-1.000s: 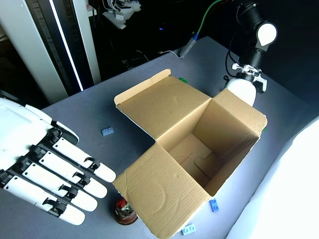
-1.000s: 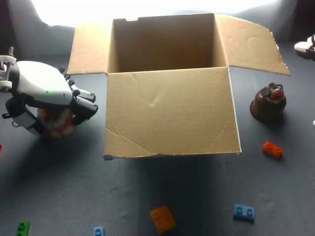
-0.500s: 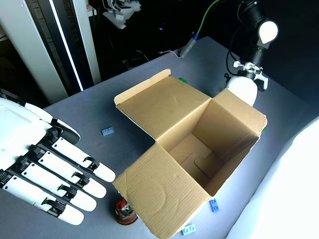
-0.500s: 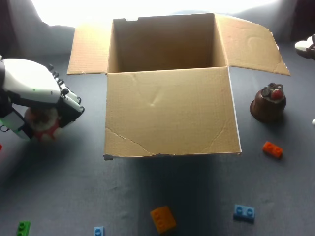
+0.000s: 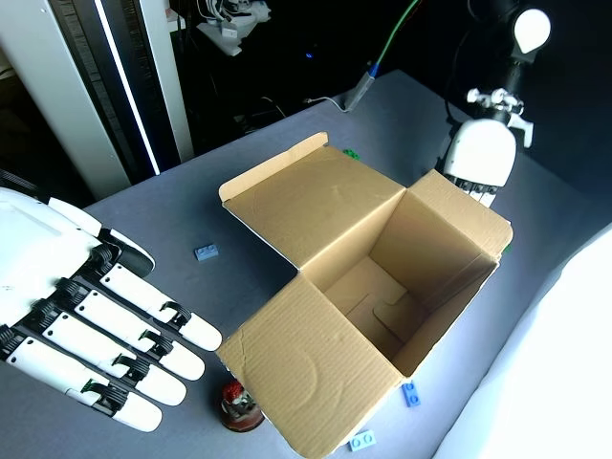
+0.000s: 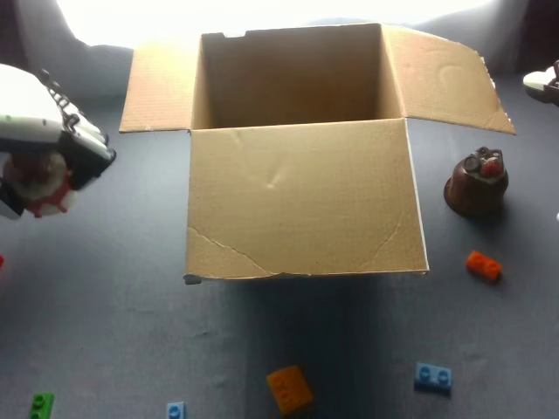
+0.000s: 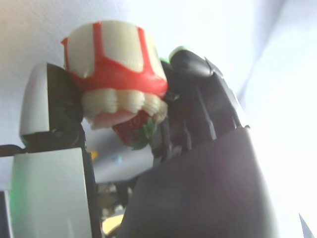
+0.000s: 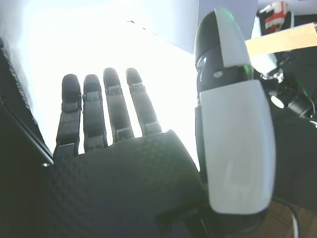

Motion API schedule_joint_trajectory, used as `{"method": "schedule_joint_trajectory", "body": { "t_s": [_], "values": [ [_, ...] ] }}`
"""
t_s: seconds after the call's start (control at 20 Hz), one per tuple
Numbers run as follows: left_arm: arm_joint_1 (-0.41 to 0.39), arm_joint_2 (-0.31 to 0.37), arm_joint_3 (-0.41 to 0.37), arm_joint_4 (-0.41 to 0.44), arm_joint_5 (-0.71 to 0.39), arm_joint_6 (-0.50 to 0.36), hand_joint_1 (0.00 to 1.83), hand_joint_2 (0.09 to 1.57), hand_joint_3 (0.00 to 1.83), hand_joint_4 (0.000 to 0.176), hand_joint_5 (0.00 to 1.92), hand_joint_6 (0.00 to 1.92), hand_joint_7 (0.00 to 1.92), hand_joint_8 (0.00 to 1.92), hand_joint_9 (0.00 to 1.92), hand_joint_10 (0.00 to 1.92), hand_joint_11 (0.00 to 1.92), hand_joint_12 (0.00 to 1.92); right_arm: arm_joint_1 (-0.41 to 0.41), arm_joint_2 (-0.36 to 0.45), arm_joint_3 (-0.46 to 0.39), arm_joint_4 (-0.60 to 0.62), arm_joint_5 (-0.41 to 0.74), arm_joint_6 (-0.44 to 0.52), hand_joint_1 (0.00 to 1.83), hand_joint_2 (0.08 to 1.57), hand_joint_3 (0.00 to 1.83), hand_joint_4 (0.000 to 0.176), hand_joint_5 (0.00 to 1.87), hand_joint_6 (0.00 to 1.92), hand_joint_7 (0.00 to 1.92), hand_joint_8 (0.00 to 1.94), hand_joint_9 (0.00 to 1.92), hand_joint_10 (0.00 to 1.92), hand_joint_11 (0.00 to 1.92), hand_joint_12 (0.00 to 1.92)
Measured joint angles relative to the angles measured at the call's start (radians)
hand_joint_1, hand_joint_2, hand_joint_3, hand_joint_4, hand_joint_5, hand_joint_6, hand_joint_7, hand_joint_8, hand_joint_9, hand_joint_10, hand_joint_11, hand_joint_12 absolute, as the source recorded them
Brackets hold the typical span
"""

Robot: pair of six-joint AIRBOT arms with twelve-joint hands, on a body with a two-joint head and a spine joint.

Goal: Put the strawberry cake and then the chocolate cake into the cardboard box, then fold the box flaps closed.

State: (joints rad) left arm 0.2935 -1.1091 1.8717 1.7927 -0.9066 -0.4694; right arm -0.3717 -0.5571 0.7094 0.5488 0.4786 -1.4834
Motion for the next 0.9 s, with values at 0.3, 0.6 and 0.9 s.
{"method": "schedule_joint_trajectory", "body": {
  "t_s": [0.3, 0.6, 0.9],
  "values": [
    [-0.121, 0.043, 0.004, 0.090, -0.053, -0.021, 1.27, 1.37, 0.00, 0.000, 0.52, 1.51, 0.46, 1.81, 0.53, 1.91, 0.44, 1.92, 0.000, 0.000, 0.000, 0.001, -0.002, 0.001, 0.65, 1.06, 0.00, 0.007, 0.11, 0.00, 0.15, 0.00, 0.12, 0.00, 0.00, 0.45],
    [-0.284, 0.047, 0.042, 0.170, -0.065, -0.057, 1.26, 1.38, 0.00, 0.000, 0.50, 1.56, 0.46, 1.82, 0.51, 1.92, 0.45, 1.92, -0.004, 0.000, 0.000, 0.001, -0.001, 0.001, 0.63, 1.07, 0.00, 0.010, 0.09, 0.00, 0.13, 0.00, 0.11, 0.00, 0.00, 0.40],
    [-0.431, 0.047, 0.036, 0.257, -0.078, -0.068, 1.26, 1.38, 0.00, 0.000, 0.49, 1.57, 0.46, 1.80, 0.52, 1.92, 0.48, 1.92, -0.006, 0.000, 0.000, 0.001, -0.001, 0.000, 0.64, 1.07, 0.00, 0.010, 0.08, 0.00, 0.10, 0.00, 0.10, 0.00, 0.00, 0.36]
  ]
}}
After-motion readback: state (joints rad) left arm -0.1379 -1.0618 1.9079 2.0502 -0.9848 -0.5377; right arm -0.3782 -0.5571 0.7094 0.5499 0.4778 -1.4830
